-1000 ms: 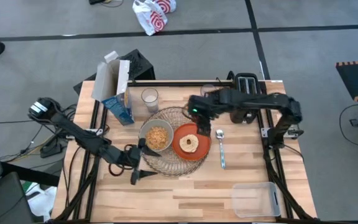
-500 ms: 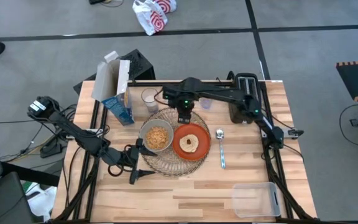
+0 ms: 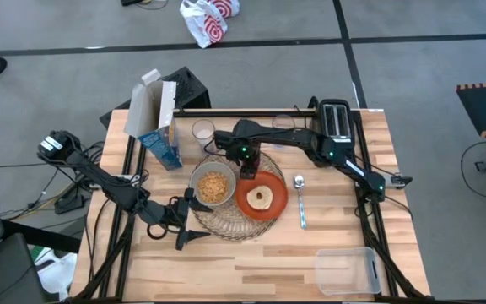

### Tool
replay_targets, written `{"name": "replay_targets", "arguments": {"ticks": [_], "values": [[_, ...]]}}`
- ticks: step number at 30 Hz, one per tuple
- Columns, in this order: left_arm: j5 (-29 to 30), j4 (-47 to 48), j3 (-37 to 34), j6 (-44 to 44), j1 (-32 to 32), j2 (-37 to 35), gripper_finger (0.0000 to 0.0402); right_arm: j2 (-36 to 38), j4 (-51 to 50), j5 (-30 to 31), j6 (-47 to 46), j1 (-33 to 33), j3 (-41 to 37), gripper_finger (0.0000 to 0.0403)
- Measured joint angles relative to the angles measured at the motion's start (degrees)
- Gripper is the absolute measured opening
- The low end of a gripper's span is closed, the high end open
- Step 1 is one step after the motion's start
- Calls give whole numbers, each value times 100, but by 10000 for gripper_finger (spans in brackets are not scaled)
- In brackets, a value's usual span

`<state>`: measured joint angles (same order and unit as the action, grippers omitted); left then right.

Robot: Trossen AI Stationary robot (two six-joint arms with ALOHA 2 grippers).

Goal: Arrange a breakfast setting
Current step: Put the red apple on the top of the brown table mat

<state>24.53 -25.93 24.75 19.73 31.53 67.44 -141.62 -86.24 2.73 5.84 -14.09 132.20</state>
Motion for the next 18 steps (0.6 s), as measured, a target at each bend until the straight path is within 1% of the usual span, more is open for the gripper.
{"name": "replay_targets", "arguments": {"ticks": [8, 13, 18], "values": [[22, -4, 4, -31, 0, 0, 348, 6, 92, 11, 8, -31, 0, 305], [151, -2, 4, -38, 0, 0, 348, 35, 318, 19, 7, -57, 63, 305], [164, 18, 4, -20, 0, 2, 348, -18, 330, 17, 25, -70, 68, 316]]}}
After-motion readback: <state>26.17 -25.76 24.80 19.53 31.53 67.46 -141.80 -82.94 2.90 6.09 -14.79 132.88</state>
